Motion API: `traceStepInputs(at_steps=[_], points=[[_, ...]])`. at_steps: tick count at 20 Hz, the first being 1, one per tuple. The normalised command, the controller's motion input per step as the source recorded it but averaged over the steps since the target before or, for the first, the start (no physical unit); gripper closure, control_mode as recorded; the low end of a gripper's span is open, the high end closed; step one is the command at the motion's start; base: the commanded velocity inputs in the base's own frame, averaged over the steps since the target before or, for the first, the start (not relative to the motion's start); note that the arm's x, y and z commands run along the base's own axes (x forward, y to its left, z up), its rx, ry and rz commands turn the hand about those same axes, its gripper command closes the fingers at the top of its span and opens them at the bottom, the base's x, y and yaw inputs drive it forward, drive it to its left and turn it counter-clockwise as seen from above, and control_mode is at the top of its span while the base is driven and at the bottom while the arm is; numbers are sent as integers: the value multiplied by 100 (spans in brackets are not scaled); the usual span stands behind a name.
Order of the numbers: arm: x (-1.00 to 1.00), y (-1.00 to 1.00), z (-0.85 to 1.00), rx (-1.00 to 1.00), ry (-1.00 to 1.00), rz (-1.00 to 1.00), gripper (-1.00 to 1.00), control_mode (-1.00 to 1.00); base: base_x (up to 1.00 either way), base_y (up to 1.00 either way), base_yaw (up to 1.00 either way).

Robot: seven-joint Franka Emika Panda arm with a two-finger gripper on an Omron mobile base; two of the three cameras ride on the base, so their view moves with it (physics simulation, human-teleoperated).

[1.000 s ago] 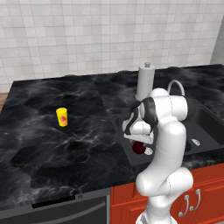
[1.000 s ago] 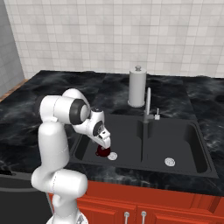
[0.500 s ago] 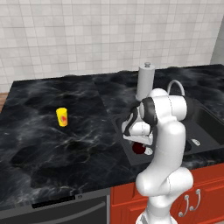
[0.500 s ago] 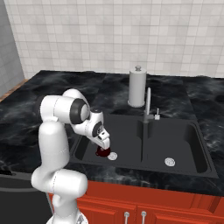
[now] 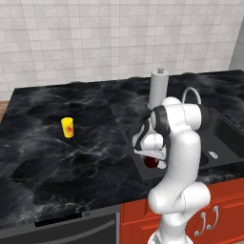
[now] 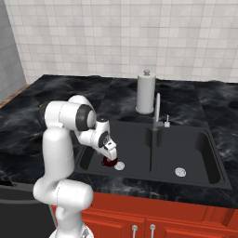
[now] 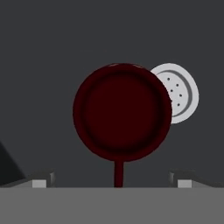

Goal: Move any existing items from the left basin to the right basin for drying. Then move the cup from the counter to the left basin of the sink for washing.

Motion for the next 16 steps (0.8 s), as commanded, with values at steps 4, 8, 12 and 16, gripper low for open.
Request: traceStepInputs(at_steps=[4,8,12,16], points=[[-1,1,-14,0,0,0,-100,-100,0,0,0],[-2,1,-12,0,0,0,-100,-100,0,0,0],[-2,1,-10,0,0,0,-100,-100,0,0,0],[-2,0,-10,0,0,0,-100,-100,0,0,0]])
